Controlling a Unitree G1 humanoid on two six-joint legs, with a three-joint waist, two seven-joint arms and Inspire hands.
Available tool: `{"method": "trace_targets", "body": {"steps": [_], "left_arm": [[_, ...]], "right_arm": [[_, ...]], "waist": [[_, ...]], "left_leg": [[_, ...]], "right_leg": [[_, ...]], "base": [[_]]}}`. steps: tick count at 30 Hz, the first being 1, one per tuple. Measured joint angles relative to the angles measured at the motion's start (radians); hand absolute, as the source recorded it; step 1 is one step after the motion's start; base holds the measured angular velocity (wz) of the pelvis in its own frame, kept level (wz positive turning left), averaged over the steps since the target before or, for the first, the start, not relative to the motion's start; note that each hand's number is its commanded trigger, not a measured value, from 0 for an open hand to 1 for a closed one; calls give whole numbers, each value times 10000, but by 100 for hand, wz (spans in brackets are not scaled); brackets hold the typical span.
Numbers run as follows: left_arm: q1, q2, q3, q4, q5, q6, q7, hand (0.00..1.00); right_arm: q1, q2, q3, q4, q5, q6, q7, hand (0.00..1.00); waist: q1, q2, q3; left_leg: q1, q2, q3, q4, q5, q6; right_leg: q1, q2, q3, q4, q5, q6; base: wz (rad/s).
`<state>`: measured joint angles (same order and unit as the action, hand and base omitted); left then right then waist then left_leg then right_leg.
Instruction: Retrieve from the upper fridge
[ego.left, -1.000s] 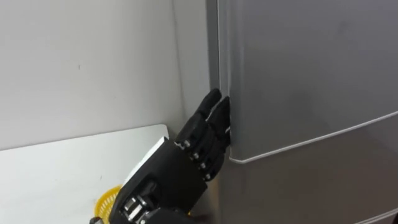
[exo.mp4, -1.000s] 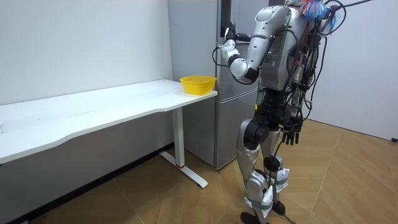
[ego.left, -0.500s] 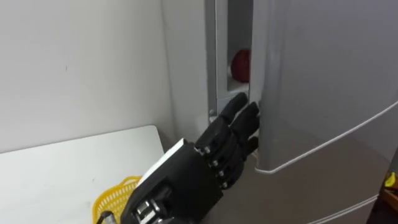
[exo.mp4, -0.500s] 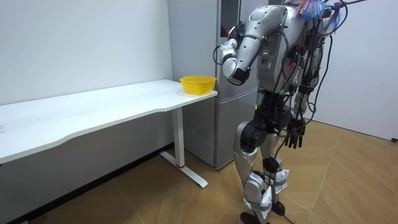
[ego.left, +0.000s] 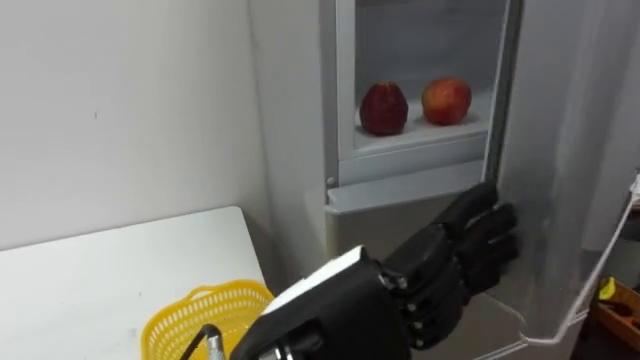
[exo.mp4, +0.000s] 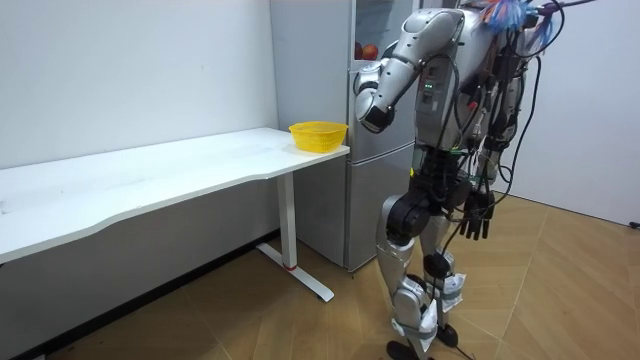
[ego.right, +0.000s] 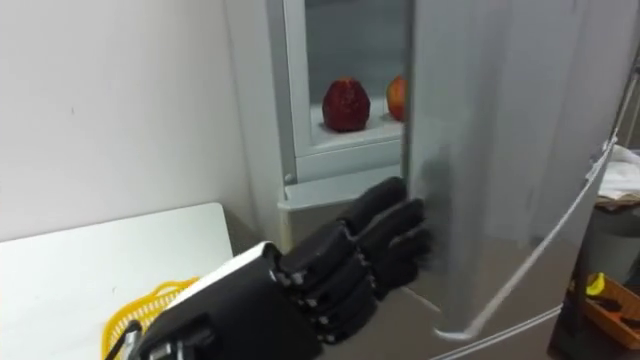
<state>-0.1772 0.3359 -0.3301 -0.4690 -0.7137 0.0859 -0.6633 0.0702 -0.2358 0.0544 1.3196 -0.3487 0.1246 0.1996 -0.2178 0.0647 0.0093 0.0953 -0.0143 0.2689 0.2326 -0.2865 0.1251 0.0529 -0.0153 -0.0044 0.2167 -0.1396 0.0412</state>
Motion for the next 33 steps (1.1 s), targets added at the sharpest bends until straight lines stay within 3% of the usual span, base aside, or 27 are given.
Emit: {"method": "trace_targets", "body": {"steps": [8,27,33], "left_arm": [[-686,-49,-252,89,7,243,-760,0],[-703,-86,-280,226,4,371,-1137,0],[-1258,-147,-404,247,-11,371,-1156,0]], "right_arm": [[-14,-13,-1,-13,299,47,69,0],[-17,-125,10,41,506,45,74,0],[-21,-215,13,3,498,66,222,0]], "waist": [[-210,221,-63],[-266,213,-49],[-269,210,-45]], "left_leg": [[49,16,16,-115,36,-64],[57,29,69,-127,85,-143],[41,45,192,-127,84,-144]], "right_leg": [[178,29,-6,-301,-4,7],[104,48,3,-310,-4,7],[-17,67,56,-303,-3,6]], "base": [[-1],[0],[-6]]}}
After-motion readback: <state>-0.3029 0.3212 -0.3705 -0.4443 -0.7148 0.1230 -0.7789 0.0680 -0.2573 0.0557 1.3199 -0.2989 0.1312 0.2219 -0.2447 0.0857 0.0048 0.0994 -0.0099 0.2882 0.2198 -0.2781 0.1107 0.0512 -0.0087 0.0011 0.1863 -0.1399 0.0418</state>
